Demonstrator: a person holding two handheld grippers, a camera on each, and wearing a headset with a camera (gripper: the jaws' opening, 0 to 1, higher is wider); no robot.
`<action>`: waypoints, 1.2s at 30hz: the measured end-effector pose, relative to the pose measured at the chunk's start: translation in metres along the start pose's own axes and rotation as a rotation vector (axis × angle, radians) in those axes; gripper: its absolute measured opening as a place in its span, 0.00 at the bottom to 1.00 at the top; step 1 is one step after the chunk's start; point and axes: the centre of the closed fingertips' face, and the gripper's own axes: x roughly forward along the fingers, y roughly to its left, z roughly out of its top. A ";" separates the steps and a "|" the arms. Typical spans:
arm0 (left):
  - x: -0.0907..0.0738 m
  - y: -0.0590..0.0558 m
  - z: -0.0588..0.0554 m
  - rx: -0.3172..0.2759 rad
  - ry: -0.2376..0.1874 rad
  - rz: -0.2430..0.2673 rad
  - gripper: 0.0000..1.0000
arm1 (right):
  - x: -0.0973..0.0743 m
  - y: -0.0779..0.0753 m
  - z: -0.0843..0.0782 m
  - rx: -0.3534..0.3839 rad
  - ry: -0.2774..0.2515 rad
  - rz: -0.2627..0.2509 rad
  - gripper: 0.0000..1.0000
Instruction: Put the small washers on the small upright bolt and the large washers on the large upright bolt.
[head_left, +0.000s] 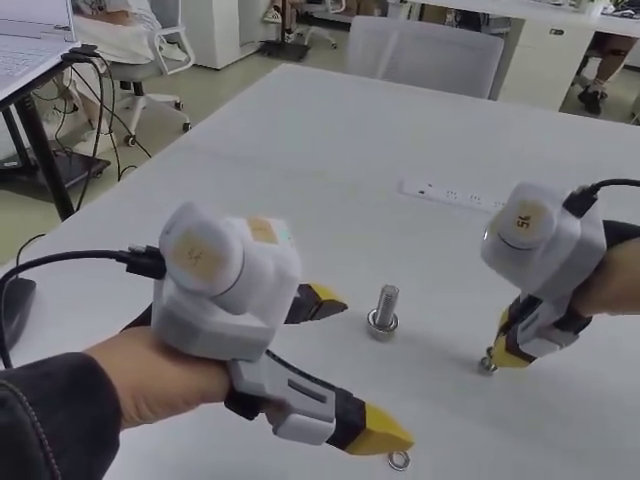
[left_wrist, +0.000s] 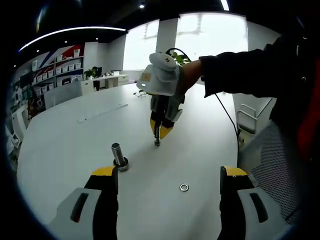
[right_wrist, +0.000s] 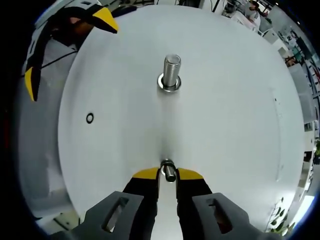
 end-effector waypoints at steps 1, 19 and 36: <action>0.000 0.000 0.000 -0.001 0.000 -0.001 0.84 | 0.001 0.000 0.000 0.001 0.000 0.001 0.13; 0.002 0.001 -0.002 -0.006 0.007 0.000 0.84 | 0.012 0.001 -0.005 0.008 0.009 0.020 0.14; 0.002 0.000 -0.004 -0.007 0.009 -0.003 0.83 | 0.010 0.002 -0.004 0.023 -0.002 0.019 0.18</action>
